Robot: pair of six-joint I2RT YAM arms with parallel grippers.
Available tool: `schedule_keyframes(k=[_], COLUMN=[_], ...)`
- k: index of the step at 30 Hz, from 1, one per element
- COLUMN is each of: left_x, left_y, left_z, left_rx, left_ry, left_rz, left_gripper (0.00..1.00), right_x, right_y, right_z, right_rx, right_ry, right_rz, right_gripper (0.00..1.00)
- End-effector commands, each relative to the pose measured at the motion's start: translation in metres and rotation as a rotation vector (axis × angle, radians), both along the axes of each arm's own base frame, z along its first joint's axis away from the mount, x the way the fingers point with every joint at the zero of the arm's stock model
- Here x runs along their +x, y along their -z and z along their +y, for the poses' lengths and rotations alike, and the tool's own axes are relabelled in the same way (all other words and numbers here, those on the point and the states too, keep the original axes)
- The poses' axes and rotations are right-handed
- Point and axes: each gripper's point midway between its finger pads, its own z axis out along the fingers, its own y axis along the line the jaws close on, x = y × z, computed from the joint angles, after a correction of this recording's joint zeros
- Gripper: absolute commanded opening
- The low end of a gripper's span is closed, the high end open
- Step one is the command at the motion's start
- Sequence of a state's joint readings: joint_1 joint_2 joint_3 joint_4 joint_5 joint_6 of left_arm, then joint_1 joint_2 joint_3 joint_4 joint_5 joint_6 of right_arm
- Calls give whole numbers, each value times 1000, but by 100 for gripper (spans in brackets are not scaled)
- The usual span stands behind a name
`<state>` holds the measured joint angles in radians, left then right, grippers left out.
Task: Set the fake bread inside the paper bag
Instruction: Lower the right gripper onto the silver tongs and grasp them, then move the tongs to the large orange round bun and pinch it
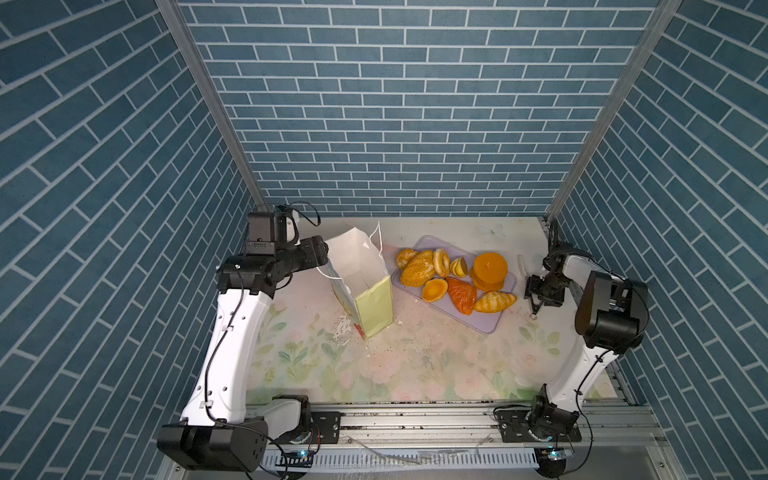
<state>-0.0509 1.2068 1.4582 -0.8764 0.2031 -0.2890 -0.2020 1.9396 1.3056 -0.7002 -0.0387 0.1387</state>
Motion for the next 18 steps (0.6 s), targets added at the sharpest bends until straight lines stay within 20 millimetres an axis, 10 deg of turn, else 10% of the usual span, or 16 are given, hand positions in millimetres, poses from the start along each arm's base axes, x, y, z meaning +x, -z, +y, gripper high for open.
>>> schedule_keyframes(k=[1,18], left_x=[4,-9], left_y=[4,-1], left_z=[0,1], left_rx=[18,3], left_ry=[15,6], left_rz=[2,-2], left_gripper=[80,80], right_x=[-13,-5], right_y=[16,6], right_z=[-1,-2], right_rx=[-15,-30], right_ry=[52,76], right_rz=[84,30], right_gripper=[68,53])
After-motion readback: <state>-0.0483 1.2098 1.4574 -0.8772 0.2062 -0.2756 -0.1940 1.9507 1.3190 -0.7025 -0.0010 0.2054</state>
